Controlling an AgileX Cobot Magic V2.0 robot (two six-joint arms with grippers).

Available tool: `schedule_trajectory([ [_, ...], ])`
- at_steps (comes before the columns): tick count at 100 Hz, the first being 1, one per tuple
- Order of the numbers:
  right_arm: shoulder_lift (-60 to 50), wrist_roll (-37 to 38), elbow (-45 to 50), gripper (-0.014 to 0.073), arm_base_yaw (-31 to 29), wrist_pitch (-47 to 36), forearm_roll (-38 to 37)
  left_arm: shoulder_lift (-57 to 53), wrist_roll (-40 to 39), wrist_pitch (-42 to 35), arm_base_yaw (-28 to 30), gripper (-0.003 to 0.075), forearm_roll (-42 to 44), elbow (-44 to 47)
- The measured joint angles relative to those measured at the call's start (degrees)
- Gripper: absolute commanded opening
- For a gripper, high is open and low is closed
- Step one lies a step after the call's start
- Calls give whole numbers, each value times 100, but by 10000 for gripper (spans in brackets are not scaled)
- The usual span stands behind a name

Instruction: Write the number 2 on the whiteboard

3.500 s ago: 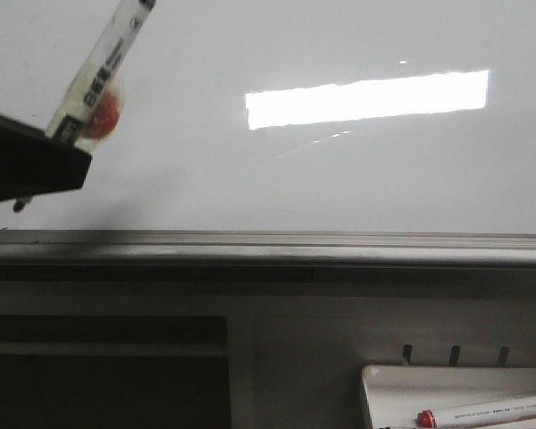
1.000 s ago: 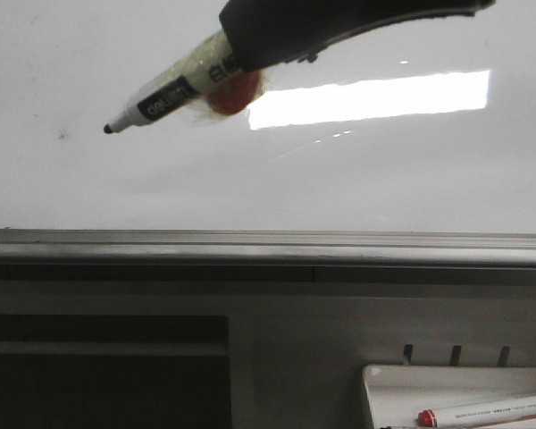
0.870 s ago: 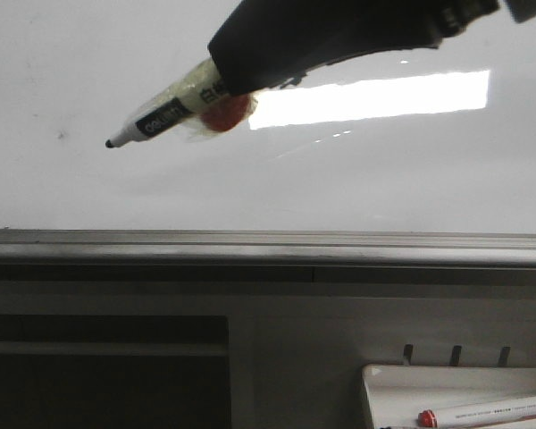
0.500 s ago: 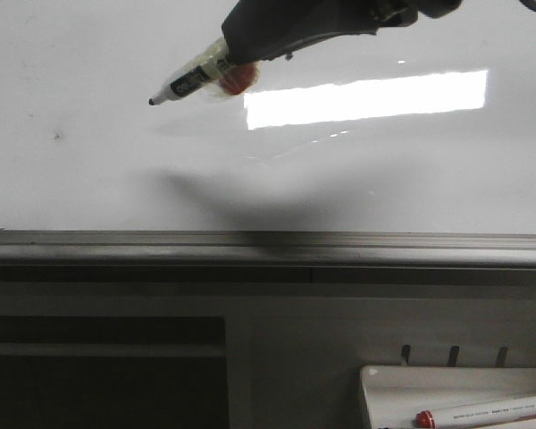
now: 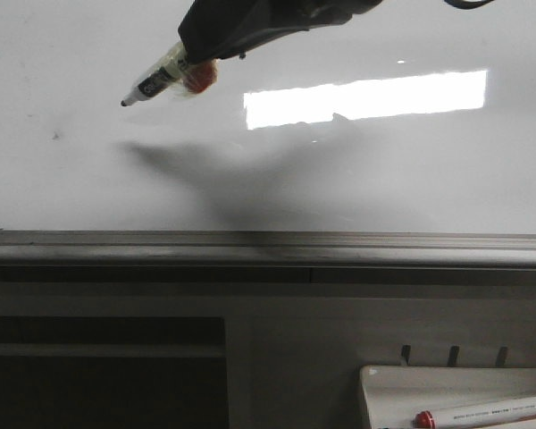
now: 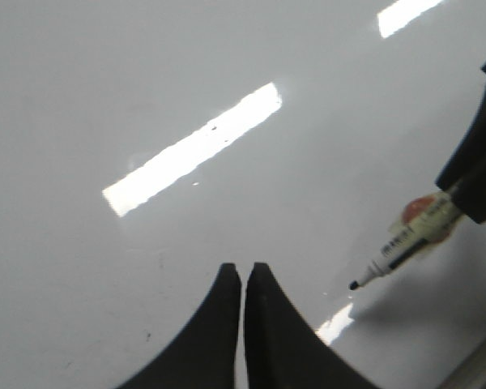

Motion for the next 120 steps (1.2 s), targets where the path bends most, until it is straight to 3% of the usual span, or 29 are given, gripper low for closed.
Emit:
schedule_trajectory([
  [29, 24, 0, -5, -71, -296, -189, 13, 141, 0, -552, 918, -20, -362, 0],
  [78, -30, 0, -342, -57, -988, 395, -56, 141, 0, -639, 929, -20, -373, 0],
  [120, -234, 0, -300, -48, -1319, 1808, -91, 141, 0, -639, 929, -20, -492, 0],
])
